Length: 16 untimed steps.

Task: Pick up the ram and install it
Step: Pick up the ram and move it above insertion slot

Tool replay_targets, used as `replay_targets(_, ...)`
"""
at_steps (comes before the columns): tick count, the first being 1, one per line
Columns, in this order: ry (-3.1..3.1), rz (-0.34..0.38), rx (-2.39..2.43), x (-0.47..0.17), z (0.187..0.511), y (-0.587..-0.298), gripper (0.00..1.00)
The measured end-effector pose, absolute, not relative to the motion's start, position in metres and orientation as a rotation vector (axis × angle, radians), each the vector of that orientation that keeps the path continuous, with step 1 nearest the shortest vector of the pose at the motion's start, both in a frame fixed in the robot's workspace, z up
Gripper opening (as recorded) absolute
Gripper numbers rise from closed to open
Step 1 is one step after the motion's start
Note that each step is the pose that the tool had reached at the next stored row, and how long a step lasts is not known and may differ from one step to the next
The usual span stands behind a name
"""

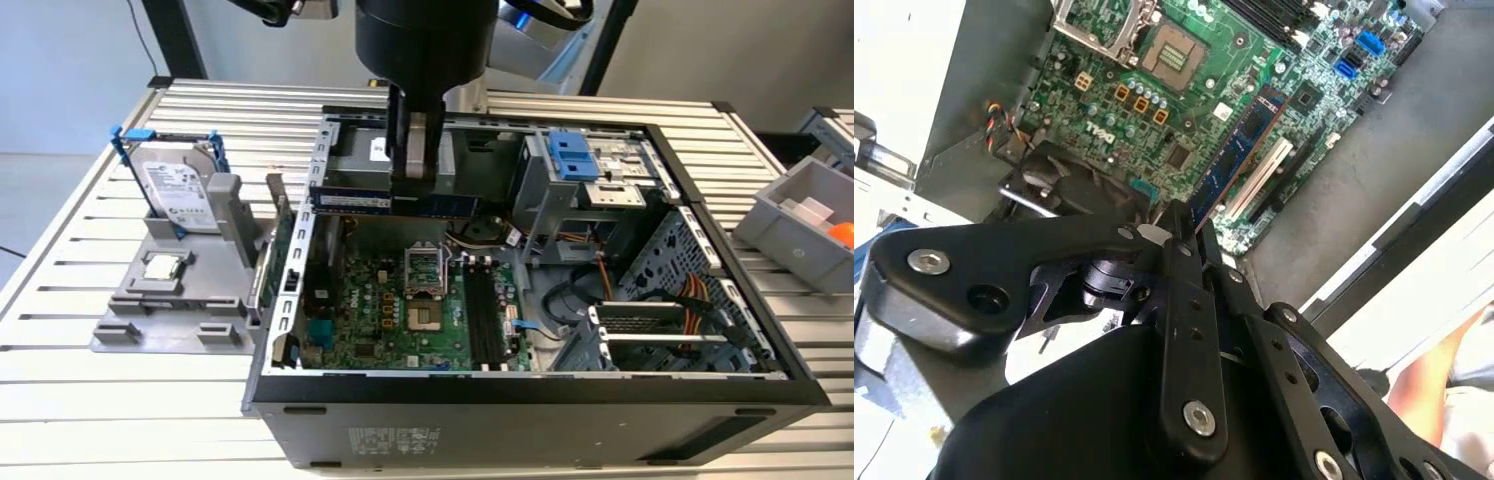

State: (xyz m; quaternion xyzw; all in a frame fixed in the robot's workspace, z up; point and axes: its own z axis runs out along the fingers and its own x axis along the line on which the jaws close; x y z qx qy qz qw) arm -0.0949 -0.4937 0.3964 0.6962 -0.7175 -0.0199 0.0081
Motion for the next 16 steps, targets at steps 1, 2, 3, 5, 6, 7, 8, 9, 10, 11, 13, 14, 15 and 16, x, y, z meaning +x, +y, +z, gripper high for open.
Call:
replay_targets(1,-2.245,-0.062,2.174,-0.094,0.396,-0.494,0.0)
replay_targets(2,-2.247,-0.063,2.171,-0.093,0.396,-0.494,0.0)
replay_targets(3,-2.25,-0.063,2.168,-0.092,0.396,-0.494,0.0)
replay_targets(5,-2.254,-0.063,2.164,-0.089,0.396,-0.494,0.0)
replay_targets(6,-2.253,-0.063,2.164,-0.087,0.396,-0.494,0.0)
replay_targets(7,-2.253,-0.064,2.164,-0.085,0.396,-0.494,0.0)
replay_targets(8,-2.253,-0.064,2.164,-0.083,0.396,-0.494,0.0)
replay_targets(9,-2.253,-0.064,2.163,-0.081,0.396,-0.494,0.0)
replay_targets(10,-2.253,-0.065,2.163,-0.079,0.396,-0.494,0.0)
replay_targets(11,-2.253,-0.065,2.163,-0.076,0.396,-0.494,0.0)
replay_targets(13,-2.252,-0.066,2.163,-0.072,0.396,-0.494,0.0)
replay_targets(14,-2.252,-0.066,2.162,-0.07,0.396,-0.494,0.0)
replay_targets(15,-2.252,-0.067,2.162,-0.068,0.396,-0.494,0.0)
replay_targets(16,-2.252,-0.067,2.162,-0.066,0.396,-0.494,0.0)
